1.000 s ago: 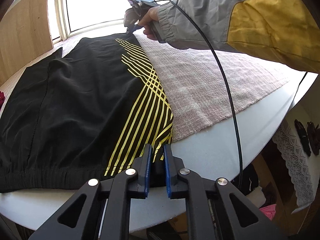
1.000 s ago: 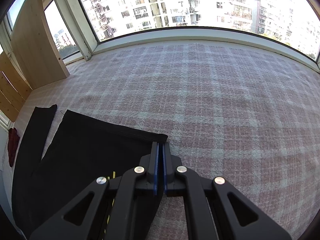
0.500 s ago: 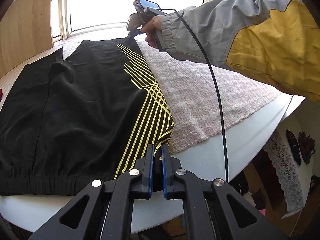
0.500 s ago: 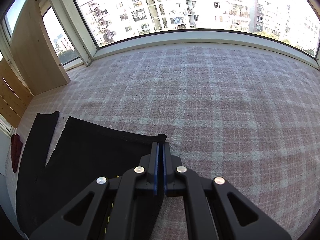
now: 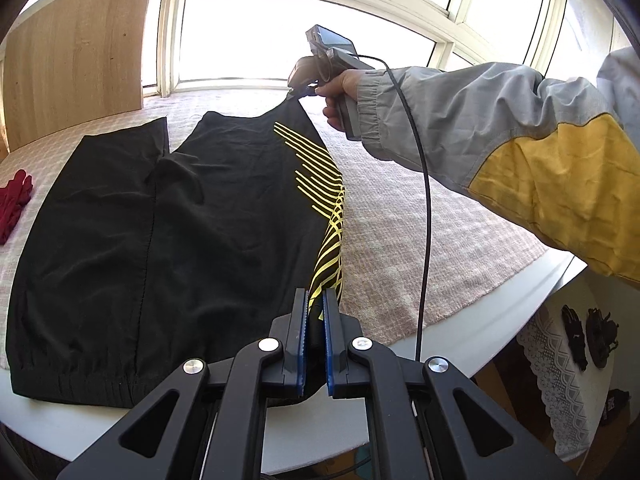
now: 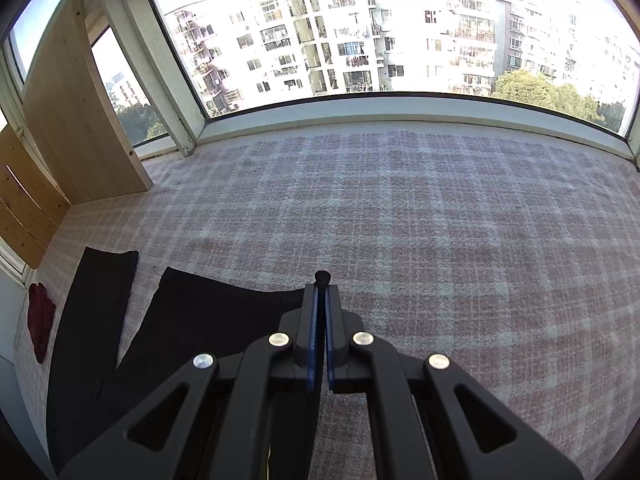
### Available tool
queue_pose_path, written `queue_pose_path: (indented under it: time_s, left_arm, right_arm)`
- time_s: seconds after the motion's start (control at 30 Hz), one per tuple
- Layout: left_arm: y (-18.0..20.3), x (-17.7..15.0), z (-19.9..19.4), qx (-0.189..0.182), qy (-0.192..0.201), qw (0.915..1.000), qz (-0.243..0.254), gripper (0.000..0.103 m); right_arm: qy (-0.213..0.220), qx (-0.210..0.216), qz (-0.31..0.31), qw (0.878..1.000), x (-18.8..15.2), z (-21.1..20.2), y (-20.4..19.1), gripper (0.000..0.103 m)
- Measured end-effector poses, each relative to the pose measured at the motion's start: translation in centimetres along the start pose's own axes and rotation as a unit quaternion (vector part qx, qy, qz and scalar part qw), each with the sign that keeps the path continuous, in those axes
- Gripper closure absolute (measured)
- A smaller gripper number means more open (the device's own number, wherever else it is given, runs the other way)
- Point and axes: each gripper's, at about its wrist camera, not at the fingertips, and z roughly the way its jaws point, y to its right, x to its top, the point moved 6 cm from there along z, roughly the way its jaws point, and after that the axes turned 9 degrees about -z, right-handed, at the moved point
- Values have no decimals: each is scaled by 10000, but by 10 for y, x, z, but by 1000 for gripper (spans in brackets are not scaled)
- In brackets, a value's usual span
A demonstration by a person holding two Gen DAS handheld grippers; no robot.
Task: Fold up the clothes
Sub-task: 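Lift and fold the pants lengthwise with both tools, laying one leg over the other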
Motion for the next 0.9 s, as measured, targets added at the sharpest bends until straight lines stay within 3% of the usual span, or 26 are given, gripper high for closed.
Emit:
queue_pose_path:
  time_s: [0.37, 0.57, 0.7, 0.9]
  left_arm:
    - [-97, 24, -52, 366, 385, 9956, -774, 97]
    - [-161, 20, -71, 520, 422, 9913, -1134, 97]
    - [-208, 13, -71, 637, 367, 9841, -1614, 97]
    - [-257, -1, -74, 767, 310, 9762, -2006, 97]
  right_arm:
    - [89, -11, -329, 9994, 57, -6, -94, 100]
    - [83, 31, -590, 9982, 83, 6, -184, 99]
    - [40, 109, -812, 9966, 98, 26, -244, 99]
    - [-117, 356, -1262, 9913, 100, 59, -328, 100]
